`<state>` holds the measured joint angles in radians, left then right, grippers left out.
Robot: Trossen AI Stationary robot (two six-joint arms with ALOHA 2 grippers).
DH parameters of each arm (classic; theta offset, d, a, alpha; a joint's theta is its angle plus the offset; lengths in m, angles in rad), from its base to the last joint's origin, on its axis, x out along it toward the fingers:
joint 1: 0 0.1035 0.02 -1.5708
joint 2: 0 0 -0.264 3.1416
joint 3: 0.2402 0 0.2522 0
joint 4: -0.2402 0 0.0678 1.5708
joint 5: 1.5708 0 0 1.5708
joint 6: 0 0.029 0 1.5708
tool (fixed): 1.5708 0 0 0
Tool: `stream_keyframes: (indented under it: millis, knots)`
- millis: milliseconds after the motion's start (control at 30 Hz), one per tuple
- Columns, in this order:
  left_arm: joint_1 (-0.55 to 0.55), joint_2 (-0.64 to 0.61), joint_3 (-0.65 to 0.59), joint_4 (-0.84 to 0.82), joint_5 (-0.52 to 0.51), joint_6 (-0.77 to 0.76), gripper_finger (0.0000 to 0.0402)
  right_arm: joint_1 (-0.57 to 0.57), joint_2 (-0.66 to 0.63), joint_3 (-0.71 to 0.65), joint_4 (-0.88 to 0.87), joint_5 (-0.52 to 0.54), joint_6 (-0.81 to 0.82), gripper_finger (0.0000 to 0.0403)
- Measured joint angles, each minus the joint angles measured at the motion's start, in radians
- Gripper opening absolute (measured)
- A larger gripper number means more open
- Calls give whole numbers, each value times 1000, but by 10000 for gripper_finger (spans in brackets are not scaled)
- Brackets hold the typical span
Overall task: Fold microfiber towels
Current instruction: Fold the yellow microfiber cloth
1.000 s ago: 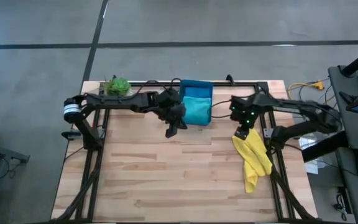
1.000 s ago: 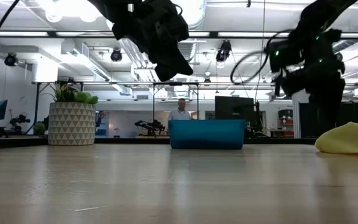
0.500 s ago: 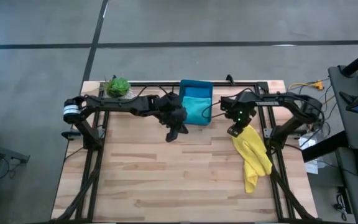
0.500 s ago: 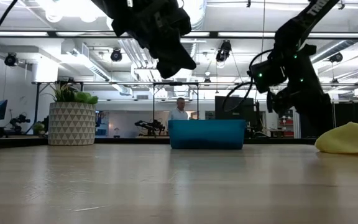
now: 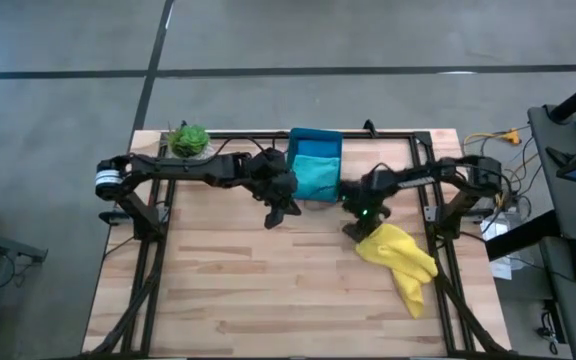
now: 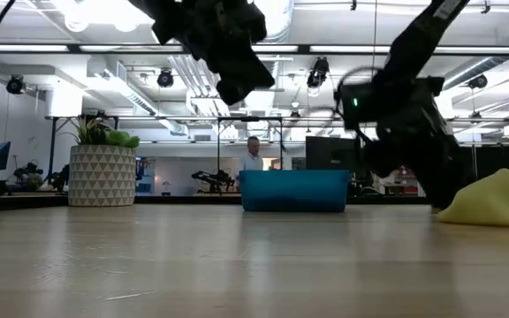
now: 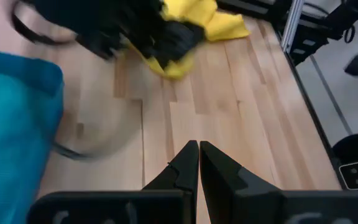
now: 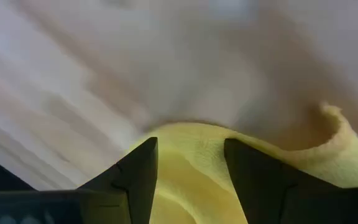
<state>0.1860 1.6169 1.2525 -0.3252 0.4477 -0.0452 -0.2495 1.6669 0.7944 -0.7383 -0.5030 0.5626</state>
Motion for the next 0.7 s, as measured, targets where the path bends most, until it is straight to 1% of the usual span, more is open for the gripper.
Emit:
stream_keyframes:
  millis: [67,200,300,400,467,533,600,700]
  knots:
    - [0,-32,-6,-1,0,3,1,83,-14,-2,99,12,92,184]
    - [0,-115,-20,-1,1,7,1,235,-28,-5,347,81,300,184]
    - [0,-183,-22,-4,0,23,1,325,-26,-5,556,154,454,184]
    - [0,-258,-22,-1,1,36,1,386,-3,-4,776,251,577,184]
    - [0,-302,-22,-1,1,37,1,411,13,-1,908,301,617,184]
    - [0,-344,-22,-11,1,54,1,427,16,18,1001,333,621,184]
    - [0,-380,-23,-28,1,72,1,440,12,53,1042,372,604,184]
    - [0,-425,-23,-100,1,79,1,459,0,128,1034,429,530,182]
